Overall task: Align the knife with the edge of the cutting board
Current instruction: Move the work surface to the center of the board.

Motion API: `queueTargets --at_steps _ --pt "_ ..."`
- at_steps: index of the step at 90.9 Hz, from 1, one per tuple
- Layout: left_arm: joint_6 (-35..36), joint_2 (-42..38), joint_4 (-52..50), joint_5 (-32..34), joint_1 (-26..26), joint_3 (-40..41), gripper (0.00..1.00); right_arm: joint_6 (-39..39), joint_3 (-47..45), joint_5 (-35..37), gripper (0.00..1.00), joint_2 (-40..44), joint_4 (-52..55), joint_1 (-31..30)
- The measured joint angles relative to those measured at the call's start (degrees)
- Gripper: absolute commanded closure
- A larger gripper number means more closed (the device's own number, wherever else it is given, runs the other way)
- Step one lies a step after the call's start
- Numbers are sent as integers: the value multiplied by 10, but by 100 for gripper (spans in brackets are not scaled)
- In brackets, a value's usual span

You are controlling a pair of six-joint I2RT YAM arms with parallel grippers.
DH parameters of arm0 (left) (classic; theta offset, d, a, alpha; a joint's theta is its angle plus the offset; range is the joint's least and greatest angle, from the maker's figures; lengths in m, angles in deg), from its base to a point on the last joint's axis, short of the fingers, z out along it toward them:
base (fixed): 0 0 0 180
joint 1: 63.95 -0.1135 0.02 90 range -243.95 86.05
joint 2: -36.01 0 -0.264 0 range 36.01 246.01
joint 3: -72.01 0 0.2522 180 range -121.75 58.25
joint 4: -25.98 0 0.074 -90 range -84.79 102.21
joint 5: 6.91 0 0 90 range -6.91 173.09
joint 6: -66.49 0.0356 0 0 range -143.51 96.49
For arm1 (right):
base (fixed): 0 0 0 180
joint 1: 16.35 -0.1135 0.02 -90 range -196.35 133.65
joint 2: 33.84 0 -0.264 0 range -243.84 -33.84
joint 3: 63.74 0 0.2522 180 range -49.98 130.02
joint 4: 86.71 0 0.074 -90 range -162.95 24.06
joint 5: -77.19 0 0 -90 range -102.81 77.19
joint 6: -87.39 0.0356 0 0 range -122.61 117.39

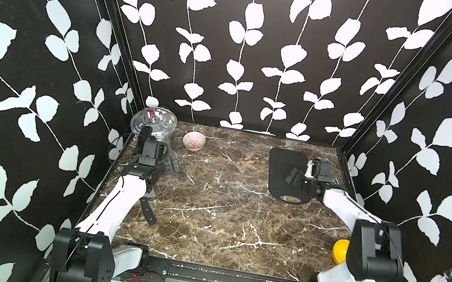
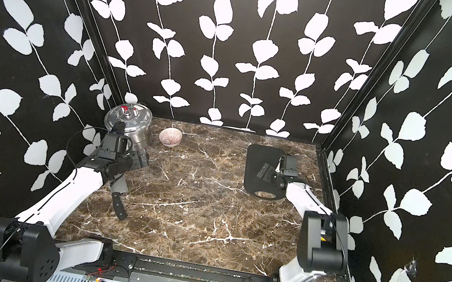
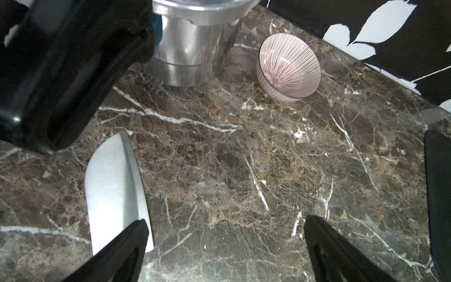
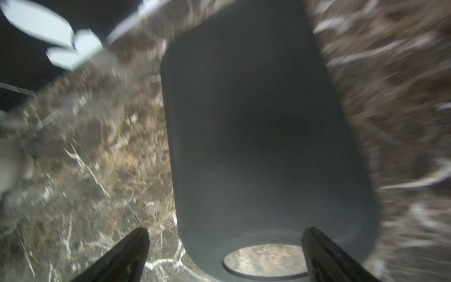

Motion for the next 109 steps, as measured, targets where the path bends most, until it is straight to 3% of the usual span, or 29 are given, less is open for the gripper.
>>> queueTargets --at_steps 23,47,72,109 --pt "9 -2 -10 -22 3 0 1 -3 31 -10 1 -80 52 -56" --pt "18 -2 -17 -32 12 0 2 -2 32 0 1 -80 58 -93" --pt "26 -1 -25 -22 56 -13 2 11 1 21 2 -62 53 -145" --pt "26 3 -46 -12 80 -19 1 67 23 35 3 -77 61 -309"
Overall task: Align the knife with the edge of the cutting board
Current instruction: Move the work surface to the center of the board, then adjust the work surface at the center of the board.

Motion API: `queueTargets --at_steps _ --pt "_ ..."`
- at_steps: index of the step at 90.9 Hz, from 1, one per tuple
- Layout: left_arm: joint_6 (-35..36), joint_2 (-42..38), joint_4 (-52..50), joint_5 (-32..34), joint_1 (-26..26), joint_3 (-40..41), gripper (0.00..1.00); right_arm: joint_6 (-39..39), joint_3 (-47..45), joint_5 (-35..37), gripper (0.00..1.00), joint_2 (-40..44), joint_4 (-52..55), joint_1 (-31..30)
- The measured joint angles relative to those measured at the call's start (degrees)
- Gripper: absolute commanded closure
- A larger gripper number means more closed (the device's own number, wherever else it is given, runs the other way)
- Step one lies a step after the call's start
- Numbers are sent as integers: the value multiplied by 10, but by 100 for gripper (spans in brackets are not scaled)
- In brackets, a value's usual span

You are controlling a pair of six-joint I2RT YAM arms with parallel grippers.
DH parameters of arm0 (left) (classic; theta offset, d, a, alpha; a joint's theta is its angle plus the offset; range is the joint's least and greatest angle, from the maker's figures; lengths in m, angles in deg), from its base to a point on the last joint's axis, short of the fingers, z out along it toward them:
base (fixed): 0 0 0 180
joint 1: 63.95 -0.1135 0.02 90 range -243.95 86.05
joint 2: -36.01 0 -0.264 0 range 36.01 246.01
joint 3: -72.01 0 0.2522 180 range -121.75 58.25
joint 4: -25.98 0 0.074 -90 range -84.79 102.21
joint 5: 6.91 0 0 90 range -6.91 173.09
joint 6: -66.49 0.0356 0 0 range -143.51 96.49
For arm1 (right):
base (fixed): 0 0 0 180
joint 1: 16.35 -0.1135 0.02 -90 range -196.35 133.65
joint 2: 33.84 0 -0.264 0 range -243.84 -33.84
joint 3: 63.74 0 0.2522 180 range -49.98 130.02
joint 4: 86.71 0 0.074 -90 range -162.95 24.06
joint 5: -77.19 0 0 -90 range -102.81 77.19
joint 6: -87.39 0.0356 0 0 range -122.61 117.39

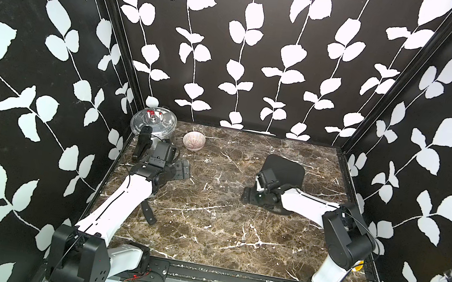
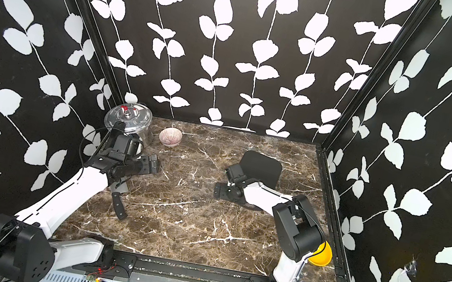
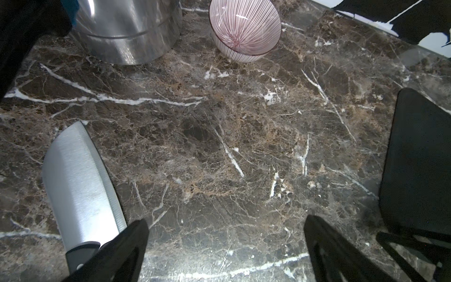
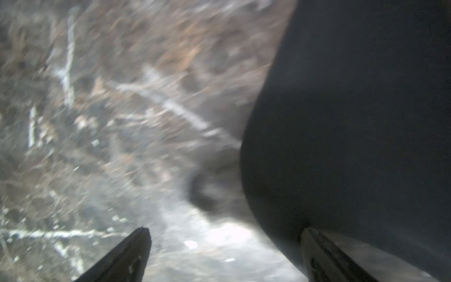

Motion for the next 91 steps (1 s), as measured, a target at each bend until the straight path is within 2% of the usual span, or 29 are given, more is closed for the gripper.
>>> queueTargets --at_steps 23,39,50,62,75,91 --pt "-1 0 -10 4 3 0 2 31 128 -9 1 -85 32 -115" --pt "-2 -2 -19 4 4 0 2 33 195 -15 1 -95 53 -133" --pt "-6 -7 -22 3 11 0 2 23 226 -14 1 -92 68 -92" --pt "-21 -12 -22 4 36 1 2 3 250 -6 1 -92 87 -19" --pt "-46 -12 -20 8 89 12 2 -21 280 7 0 -100 102 64" --pt "-84 -2 -14 20 165 24 2 -45 341 19 1 -157 108 148"
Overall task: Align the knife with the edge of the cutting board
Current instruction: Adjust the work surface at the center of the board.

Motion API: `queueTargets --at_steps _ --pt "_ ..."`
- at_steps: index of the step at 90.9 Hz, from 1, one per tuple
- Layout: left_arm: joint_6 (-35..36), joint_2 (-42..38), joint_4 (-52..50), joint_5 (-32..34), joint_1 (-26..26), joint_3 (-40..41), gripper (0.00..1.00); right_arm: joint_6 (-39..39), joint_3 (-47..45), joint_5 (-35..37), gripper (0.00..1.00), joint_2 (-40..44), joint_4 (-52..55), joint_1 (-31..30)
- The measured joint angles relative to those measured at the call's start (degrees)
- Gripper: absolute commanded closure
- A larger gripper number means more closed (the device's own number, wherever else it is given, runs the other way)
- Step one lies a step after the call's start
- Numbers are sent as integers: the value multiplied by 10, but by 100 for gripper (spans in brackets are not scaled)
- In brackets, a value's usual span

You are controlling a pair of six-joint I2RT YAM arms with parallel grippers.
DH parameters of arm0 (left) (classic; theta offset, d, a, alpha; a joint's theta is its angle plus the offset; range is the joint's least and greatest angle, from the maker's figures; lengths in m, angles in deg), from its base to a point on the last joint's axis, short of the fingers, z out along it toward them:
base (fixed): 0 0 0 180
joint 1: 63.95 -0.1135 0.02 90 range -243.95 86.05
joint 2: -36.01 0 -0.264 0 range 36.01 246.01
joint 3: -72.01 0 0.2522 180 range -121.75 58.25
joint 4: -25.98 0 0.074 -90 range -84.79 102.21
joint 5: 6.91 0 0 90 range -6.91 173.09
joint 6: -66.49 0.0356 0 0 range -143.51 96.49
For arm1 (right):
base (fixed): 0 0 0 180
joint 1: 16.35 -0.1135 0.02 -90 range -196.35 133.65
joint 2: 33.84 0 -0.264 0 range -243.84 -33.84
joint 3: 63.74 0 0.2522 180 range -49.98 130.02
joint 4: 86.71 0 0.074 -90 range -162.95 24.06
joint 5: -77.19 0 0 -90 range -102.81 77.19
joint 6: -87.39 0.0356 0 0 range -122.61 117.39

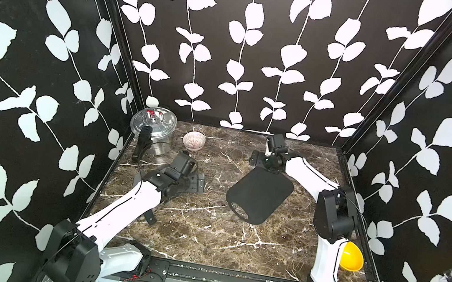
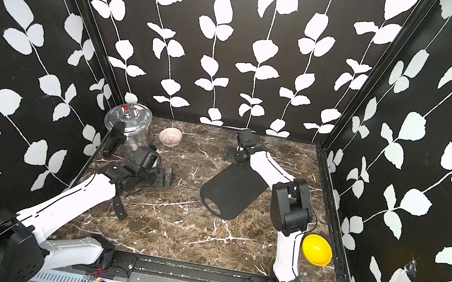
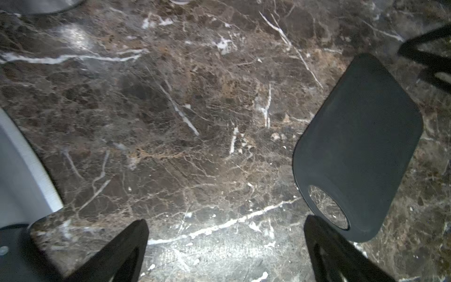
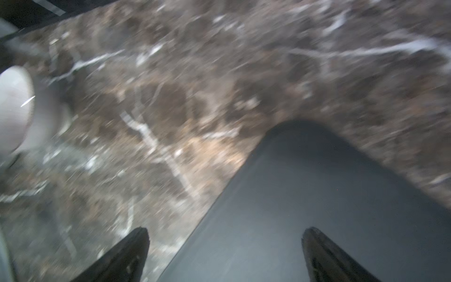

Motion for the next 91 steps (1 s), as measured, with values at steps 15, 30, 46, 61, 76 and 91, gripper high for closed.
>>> queueTargets --at_steps 15,30,46,61,76,91 --pt "-30 32 18 15 67 0 2 -11 43 -1 1 -65 14 51" --pt "-51 66 32 25 117 0 2 -21 63 -4 1 -101 29 82" --pt "-63 111 35 30 153 -8 2 -33 61 -12 1 -101 32 102" --pt "-67 145 37 23 160 -24 2 -51 1 -10 1 -75 3 105" --pt "-65 200 39 14 173 -54 2 -57 -74 -8 0 -31 -32 105" --pt "-61 260 43 1 198 -84 1 -56 -144 -16 1 14 -57 108"
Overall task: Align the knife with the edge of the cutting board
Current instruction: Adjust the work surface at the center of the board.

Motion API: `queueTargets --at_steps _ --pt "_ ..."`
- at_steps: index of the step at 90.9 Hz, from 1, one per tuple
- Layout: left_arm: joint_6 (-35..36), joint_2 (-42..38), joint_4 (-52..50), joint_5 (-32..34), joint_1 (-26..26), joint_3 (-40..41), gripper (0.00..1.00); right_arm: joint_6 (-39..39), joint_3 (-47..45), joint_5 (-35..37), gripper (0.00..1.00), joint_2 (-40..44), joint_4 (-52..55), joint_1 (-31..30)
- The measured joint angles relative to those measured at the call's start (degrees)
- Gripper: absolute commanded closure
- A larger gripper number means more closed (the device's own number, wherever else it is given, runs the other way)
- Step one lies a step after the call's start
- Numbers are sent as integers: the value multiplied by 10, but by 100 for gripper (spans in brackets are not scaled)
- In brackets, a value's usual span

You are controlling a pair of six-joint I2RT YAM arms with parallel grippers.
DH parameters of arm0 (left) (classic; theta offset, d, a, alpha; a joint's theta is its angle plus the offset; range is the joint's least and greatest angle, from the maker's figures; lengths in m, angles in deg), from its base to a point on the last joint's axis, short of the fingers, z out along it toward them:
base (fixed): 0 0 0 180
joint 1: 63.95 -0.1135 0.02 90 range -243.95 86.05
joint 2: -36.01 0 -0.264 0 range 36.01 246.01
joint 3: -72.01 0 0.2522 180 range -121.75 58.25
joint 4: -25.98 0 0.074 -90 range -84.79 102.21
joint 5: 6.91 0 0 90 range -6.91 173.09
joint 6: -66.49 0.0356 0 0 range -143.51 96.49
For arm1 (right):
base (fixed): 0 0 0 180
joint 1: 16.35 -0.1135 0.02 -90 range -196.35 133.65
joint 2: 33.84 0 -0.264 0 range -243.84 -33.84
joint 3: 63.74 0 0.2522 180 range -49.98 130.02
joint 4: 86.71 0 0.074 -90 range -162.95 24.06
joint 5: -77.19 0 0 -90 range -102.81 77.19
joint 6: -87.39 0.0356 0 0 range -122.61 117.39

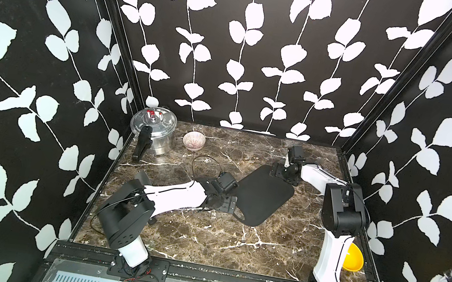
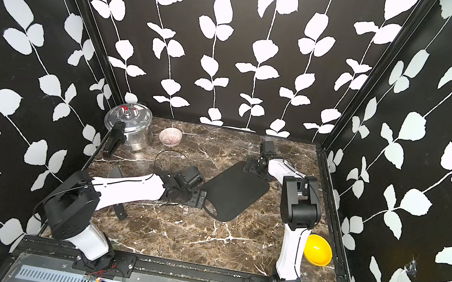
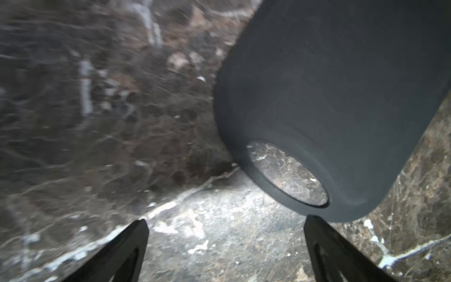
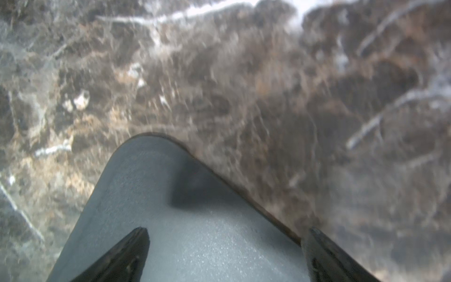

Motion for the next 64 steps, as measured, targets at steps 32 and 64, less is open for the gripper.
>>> queueTargets --at_steps 32,64 --pt "-20 47 17 -36 7 -10 2 31 -174 -22 4 120 -59 -11" --pt "-70 57 27 -43 6 -6 2 55 -273 33 4 185 -111 -70"
